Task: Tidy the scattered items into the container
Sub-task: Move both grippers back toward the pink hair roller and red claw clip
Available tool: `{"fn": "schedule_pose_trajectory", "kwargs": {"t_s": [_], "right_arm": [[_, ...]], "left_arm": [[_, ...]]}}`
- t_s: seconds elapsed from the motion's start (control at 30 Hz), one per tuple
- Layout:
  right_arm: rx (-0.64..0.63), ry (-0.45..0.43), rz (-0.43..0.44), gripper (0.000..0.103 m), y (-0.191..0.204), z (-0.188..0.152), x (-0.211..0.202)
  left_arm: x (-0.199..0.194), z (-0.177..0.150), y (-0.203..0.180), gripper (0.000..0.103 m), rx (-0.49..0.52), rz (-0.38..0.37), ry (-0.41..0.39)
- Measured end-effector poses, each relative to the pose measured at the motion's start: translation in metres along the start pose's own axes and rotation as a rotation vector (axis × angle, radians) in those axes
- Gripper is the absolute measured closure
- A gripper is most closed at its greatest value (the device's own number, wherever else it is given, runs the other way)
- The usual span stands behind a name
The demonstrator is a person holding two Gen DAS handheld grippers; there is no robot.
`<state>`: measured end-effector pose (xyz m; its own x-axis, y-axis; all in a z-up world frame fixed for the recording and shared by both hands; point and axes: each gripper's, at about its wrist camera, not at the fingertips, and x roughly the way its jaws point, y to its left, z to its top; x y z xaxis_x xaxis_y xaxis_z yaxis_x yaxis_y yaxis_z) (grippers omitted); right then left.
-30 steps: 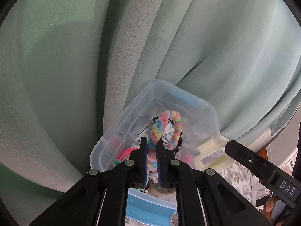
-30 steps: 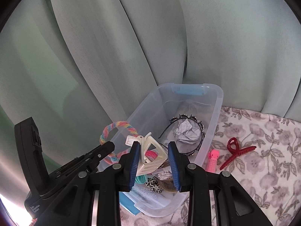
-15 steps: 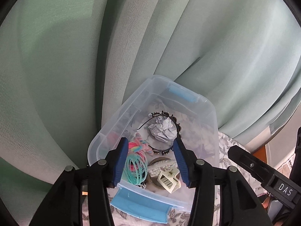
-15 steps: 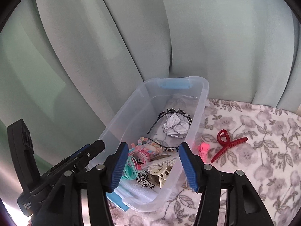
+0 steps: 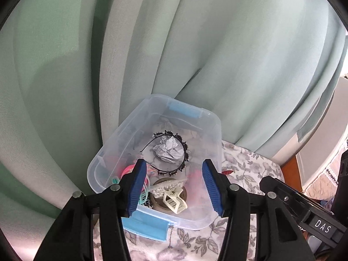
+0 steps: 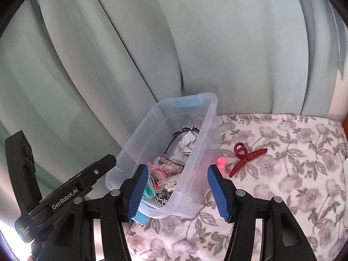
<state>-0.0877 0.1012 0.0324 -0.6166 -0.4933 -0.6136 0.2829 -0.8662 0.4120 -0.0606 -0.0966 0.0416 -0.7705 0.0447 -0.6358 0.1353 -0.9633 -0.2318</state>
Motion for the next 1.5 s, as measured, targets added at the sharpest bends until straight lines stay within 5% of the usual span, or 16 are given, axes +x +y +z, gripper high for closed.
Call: {"fn": "schedule_pose_trajectory", "kwargs": {"t_s": [0.93,1.3,1.5], "right_arm": [[0.256,-0.184,-0.061,0.041,-0.119,-0.028,-0.119],[0.323,-0.149,-0.090,0.038,-0.153,-0.044,-0.120],[0.358,-0.111,-0.105,0.037,-0.168,-0.059,-0.115]], "left_arm": [[-0.038,-0.042,-0.164,0.042,0.341,-0.060,0.010],[-0.006,-0.065,-0.191,0.042,0.422,-0.030,0.130],[0.018,-0.079,-0.186,0.042,0.377,-0.056,0.235]]}}
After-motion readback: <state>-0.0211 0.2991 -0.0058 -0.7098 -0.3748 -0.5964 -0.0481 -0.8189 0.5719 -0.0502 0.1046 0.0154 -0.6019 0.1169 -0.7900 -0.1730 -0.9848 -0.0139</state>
